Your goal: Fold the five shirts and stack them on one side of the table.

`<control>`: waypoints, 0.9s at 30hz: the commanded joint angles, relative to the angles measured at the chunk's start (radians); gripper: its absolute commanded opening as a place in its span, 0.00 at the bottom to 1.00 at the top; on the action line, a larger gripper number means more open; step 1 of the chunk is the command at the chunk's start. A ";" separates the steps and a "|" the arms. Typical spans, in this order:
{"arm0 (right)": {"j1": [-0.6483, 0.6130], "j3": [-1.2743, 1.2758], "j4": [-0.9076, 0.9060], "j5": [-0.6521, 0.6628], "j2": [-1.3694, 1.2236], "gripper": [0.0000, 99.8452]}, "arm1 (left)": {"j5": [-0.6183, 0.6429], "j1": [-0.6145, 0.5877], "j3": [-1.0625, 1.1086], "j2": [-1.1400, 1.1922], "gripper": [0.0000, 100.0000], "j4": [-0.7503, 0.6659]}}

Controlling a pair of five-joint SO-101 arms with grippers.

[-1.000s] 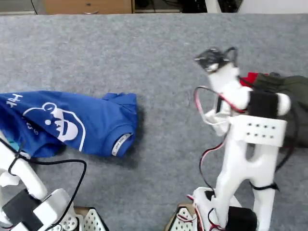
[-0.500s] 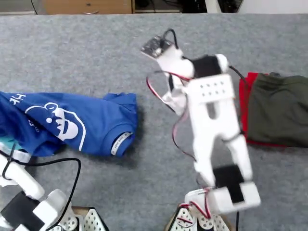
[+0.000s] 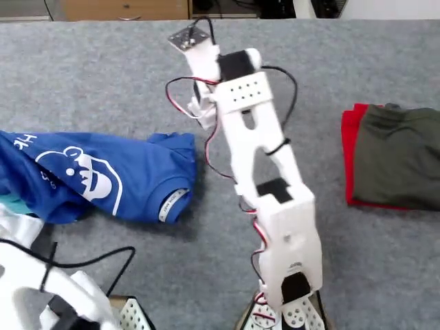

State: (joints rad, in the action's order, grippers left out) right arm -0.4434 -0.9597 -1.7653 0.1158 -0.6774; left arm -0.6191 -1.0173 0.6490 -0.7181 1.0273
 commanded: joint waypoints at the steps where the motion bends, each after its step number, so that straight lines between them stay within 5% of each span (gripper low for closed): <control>1: -0.050 -0.150 -0.017 -0.021 -0.076 0.24 | -0.008 -0.018 0.069 -0.088 0.22 -0.026; 8: -0.124 -0.209 -0.017 -0.023 -0.203 0.24 | -0.008 -0.051 0.301 -0.219 0.22 -0.236; 19: -0.145 -0.211 -0.014 -0.092 -0.392 0.23 | -0.008 -0.041 0.448 -0.380 0.22 -0.250; 24: -0.143 -0.266 -0.008 -0.057 -0.412 0.01 | -0.074 -0.041 0.479 -0.395 0.22 -0.255; 27: -0.140 -0.323 -0.017 0.011 -0.406 0.01 | -0.091 -0.041 0.483 -0.395 0.22 -0.256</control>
State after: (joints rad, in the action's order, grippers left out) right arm -0.5754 -1.1991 -1.7653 0.0806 -1.1040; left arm -0.6897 -1.0572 1.1370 -1.0971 0.7940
